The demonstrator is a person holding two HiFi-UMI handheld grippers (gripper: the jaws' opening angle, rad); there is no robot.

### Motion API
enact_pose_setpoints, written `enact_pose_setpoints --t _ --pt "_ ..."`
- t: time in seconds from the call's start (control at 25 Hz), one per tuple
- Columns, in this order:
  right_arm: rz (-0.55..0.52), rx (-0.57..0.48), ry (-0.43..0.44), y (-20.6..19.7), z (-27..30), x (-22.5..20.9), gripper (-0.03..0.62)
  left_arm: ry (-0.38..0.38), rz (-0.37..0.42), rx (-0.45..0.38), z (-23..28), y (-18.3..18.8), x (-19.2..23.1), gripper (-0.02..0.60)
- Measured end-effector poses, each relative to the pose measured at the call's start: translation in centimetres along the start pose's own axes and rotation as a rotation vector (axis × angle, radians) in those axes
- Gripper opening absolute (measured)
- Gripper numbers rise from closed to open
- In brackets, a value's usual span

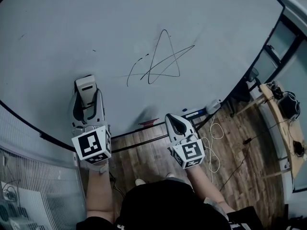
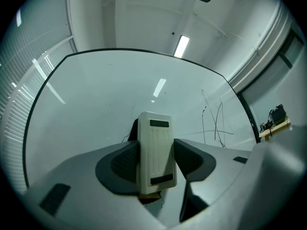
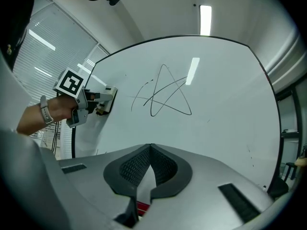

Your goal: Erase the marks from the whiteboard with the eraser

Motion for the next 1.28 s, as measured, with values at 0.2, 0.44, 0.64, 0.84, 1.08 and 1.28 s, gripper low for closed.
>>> enact_pose_setpoints --t 0.2,0.44,0.64,0.84,1.08,1.28 --pt "0.008 0.004 -0.011 -0.5 -0.9 -1.1 0.026 0.001 0.003 -0.009 0.4 0.0 -1.0 0.245" --pt "0.019 0.01 -0.033 -0.8 -2.0 -2.3 0.026 -0.048 0.026 -0.024 1.2 0.7 -3.8 0.244" --pt "0.031 0.019 -0.054 -1.4 -2.9 -3.5 0.027 -0.097 0.038 -0.024 2.1 0.9 -6.7 0.244" --pt "0.043 0.03 -0.079 -2.0 -3.9 -4.7 0.026 -0.188 0.074 -0.009 2.7 1.2 -10.2 0.245" --pt "0.06 0.039 -0.099 -2.6 -4.6 -5.7 0.026 -0.211 0.098 0.0 2.7 -0.4 -12.4 0.245" --pt "0.069 0.048 -0.09 -2.9 -4.7 -5.6 0.027 -0.218 0.105 0.027 2.0 -2.8 -13.6 0.245"
Point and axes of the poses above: the fingertips, and each gripper's own axes: z forward along the fingers, x to its left, y out of its top, the point moved 8 cm from there along -z, backward along the fingers, and after that the axes turned 2 degrees about y, right-handed, at the moved point
